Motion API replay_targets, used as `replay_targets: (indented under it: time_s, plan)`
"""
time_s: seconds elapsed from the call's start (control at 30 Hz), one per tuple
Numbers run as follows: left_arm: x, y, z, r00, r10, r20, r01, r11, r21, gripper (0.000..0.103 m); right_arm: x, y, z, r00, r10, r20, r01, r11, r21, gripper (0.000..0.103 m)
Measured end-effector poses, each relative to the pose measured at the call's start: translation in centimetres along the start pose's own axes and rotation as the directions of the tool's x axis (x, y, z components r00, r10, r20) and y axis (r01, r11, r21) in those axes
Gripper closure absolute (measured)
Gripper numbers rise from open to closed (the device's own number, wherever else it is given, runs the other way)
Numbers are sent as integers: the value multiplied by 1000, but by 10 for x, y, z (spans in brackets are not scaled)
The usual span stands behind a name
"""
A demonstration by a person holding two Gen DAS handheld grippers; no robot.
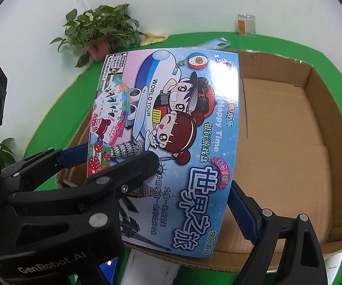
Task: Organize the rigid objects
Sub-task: 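Lower the game box flat into the cardboard box and open the left tool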
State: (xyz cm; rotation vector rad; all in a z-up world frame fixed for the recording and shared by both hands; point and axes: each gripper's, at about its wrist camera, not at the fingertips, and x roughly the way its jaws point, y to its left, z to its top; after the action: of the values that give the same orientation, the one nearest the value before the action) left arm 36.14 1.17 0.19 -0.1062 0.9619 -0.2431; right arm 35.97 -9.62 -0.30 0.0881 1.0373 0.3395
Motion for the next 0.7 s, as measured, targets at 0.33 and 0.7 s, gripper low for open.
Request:
replay_targets:
  time_s: [0.33,0.7]
  plan:
    - [-7,9,-7,1000,27,-10,-27,1000,0,60,36,-14,1,994,-6,-113,7,1000,9,36]
    - [-65,8,-36,990,22,139,-32,997,70,65,24,-15,-8,993,-17,-113,15,1000,-22,55]
